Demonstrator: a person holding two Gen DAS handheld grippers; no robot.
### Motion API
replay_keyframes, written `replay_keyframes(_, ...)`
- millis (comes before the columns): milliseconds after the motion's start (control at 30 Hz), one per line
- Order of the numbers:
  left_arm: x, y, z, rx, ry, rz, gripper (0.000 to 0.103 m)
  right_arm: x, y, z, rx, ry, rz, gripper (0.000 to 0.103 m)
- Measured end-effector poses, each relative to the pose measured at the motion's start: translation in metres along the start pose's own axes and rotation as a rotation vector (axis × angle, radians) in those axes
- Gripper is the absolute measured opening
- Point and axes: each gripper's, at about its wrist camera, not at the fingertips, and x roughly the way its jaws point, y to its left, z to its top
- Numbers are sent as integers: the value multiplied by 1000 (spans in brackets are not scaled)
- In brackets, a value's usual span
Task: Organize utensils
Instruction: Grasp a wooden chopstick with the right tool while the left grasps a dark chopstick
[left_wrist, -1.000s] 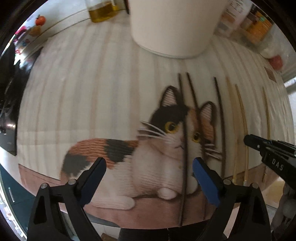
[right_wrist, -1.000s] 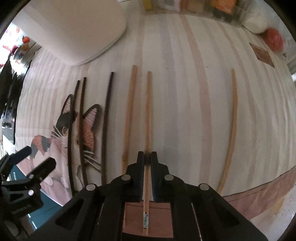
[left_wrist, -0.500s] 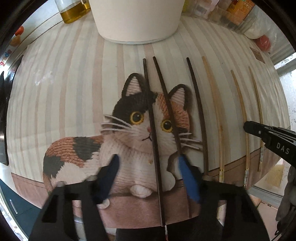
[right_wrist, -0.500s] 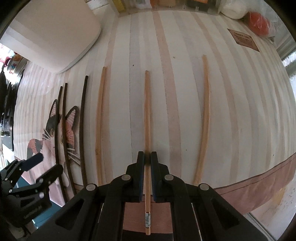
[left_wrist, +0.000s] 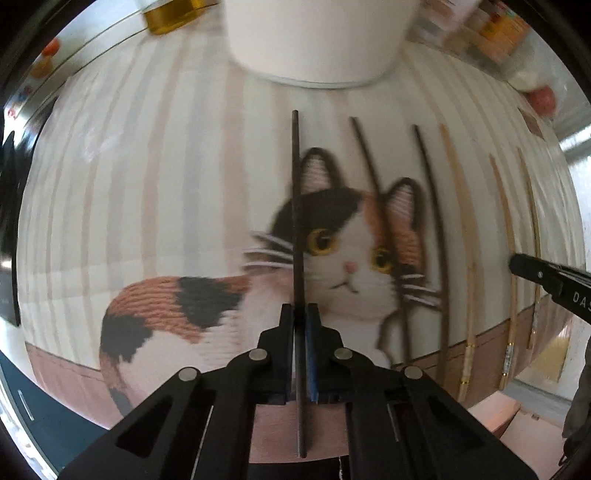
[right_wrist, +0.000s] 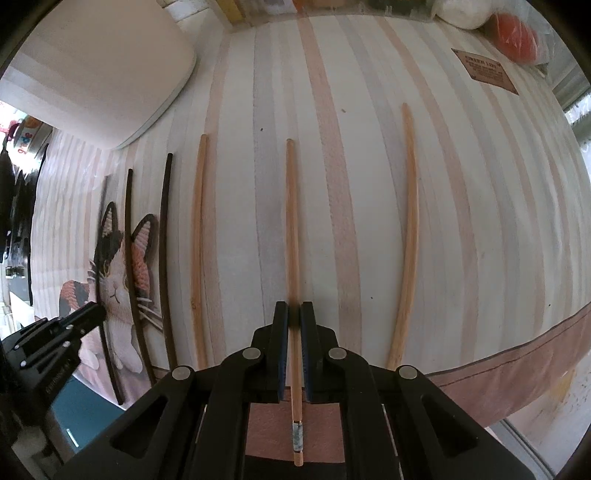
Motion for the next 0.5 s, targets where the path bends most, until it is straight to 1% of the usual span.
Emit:
replay_keyframes(67,1,5,0,-4,5,-8,5,1,1,3,2,6,-4,7)
replay_keyframes(100,2,6,1,-9,8,-11,8,1,1,3,4,6,-3,7)
replay_keyframes(133,2,8,2,-12,9,-11,8,0,2,5,6,8,-4,7)
replay_keyframes(267,6,6,9,-6,5,-6,8,-2,5,11,14,23,-4,7)
replay_keyframes(333,3,5,7,0,-2,-11,5,-2,5,14,27,35,1,7)
replay_keyframes(467,1,5,11,3,-13,-19,4,-3,0,20,44,52,28,7)
replay_keyframes(500,0,4,18,1,-14,-20,4,-2,-2,21,48,54,36,7)
